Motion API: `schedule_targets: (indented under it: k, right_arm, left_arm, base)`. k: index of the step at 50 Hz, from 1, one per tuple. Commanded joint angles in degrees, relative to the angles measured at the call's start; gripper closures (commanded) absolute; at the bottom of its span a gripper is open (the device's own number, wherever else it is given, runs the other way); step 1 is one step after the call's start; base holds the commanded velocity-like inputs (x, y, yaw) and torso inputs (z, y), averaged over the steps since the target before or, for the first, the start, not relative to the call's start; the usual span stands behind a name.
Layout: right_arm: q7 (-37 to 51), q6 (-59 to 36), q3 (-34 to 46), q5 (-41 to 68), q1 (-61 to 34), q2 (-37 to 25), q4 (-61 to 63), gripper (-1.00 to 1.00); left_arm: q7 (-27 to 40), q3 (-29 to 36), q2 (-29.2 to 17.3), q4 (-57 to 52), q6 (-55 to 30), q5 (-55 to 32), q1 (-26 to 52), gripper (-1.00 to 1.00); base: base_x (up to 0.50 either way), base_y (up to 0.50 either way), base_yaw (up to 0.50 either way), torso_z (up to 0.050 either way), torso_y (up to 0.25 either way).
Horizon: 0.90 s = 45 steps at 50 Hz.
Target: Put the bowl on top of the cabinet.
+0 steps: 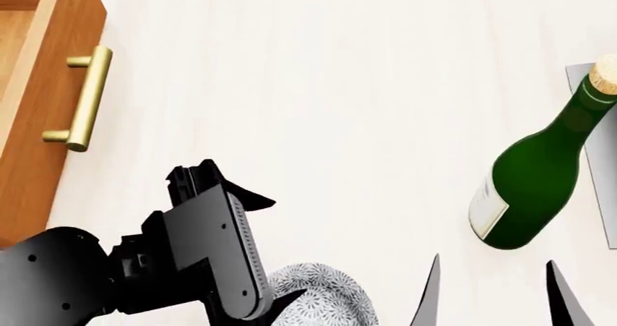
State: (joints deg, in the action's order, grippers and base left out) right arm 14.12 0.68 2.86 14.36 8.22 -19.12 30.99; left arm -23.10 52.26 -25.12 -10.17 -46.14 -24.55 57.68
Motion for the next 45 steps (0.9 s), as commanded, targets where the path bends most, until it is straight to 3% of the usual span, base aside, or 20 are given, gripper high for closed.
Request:
schedule_targets:
  k: [1,11,12,37,45]
  right_arm:
    - [0.2,0.2,-0.2,0.3,0.4,-0.3,0.3,-1.00]
    - [0.3,0.9,0.0,0.1,0.4,-0.3,-0.4,-1.00]
    - [0.4,0.6,0.0,0.2,0.4,-0.4,0.0,-1.00]
    - [1.2,-0.3,0.1,0.4,0.3,-1.1,1.3,-1.00]
    - [1.4,-0.7,0.3,0.3,0.3,-1.3,2.3,-1.00]
  left_arm:
    - [-2.1,5.3,2.0,4.2,2.9,5.9,-2.2,-1.00]
    - [-2.9,7.7,1.9,5.4,4.5,7.5,-2.6,-1.00]
    - [-2.5,7.5,2.0,5.6,5.2,7.6,-2.8,1.00]
    - [-2.1,6.8,-0.3,3.6,6.9,8.0,-2.4,1.00]
    - [-2.1,1.8,-2.5,-1.4,4.4,4.4,0.0,1.00]
  base:
    - [0.00,0.00,0.00,0.000,0.000]
    - [0.00,0.00,0.00,0.000,-0.008]
    - [0.00,0.00,0.00,0.000,-0.010]
    - [0.00,0.00,0.00,0.000,-0.006]
    - [0.00,0.00,0.00,0.000,-0.001]
